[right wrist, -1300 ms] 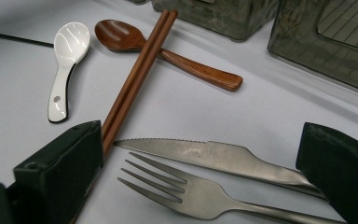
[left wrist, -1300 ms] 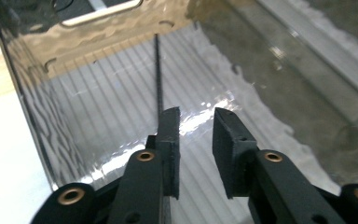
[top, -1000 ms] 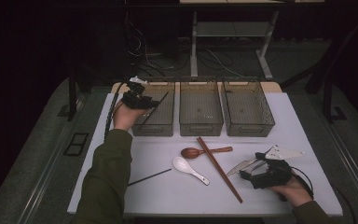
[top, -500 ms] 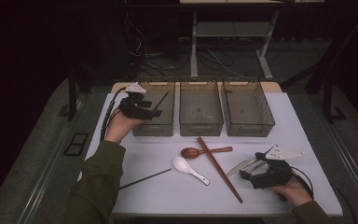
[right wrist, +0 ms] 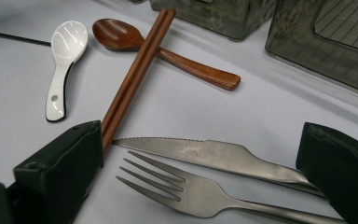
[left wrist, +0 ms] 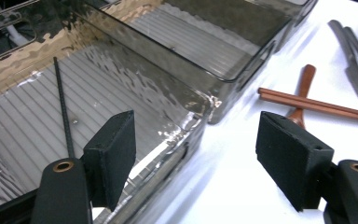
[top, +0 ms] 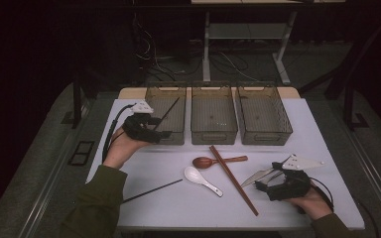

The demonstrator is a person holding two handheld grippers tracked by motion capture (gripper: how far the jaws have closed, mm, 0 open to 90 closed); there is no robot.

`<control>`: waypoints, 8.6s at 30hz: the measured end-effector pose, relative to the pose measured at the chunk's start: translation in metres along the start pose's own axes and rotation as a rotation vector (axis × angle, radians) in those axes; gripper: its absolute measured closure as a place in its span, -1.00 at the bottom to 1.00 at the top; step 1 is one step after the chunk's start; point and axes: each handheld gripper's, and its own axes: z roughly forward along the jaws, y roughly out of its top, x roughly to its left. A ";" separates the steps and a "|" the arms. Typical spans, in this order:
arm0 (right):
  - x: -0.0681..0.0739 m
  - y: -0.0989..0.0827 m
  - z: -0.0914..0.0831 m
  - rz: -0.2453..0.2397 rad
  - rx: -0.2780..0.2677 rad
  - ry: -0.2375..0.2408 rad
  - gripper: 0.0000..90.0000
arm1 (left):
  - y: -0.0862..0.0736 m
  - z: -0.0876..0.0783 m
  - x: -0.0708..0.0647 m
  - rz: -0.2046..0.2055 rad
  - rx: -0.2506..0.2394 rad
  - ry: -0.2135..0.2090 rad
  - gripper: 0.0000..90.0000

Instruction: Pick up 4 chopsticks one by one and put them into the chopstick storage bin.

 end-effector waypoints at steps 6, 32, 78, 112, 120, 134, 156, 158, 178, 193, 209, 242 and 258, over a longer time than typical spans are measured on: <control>0.000 0.000 -0.001 0.005 -0.004 0.002 -0.99 | -0.009 -0.009 -0.013 0.016 -0.020 -0.012 -0.44; 0.000 0.000 0.000 0.000 -0.002 0.000 -0.99 | -0.086 -0.031 -0.059 0.075 -0.011 -0.041 -0.43; 0.001 0.000 0.001 -0.005 0.005 -0.001 -0.99 | -0.135 -0.029 -0.069 0.060 0.206 -0.141 0.85; 0.001 0.000 0.001 -0.006 0.006 -0.002 -0.99 | -0.116 -0.032 -0.061 0.003 0.147 -0.093 0.90; 0.001 0.000 0.001 -0.007 0.006 -0.002 -0.99 | -0.101 -0.036 -0.059 0.002 0.090 -0.084 0.90; 0.000 0.000 0.002 -0.006 0.007 -0.003 -0.99 | -0.077 -0.043 -0.052 -0.017 -0.010 -0.076 0.90; 0.000 0.000 0.002 -0.003 0.010 -0.005 -0.99 | -0.036 -0.060 -0.041 0.005 -0.148 -0.049 0.90; 0.000 0.000 0.002 -0.003 0.009 -0.006 -0.99 | -0.032 -0.061 -0.040 0.005 -0.160 -0.043 0.90; 0.000 -0.001 0.002 0.002 0.010 -0.002 -0.99 | 0.029 -0.045 -0.008 0.023 -0.245 -0.014 0.90; -0.001 -0.001 0.002 0.006 0.008 -0.001 -0.99 | 0.078 -0.033 0.029 -0.013 -0.279 0.026 0.90; -0.001 -0.001 0.001 0.005 0.010 0.000 -0.99 | 0.069 0.010 0.067 -0.111 -0.158 0.122 0.90; -0.001 -0.001 0.001 0.003 0.009 0.004 -0.99 | 0.026 0.054 0.088 -0.230 0.068 0.192 0.86; 0.000 -0.001 0.001 -0.001 0.012 0.004 -0.99 | 0.028 0.055 0.082 -0.210 0.023 0.162 0.19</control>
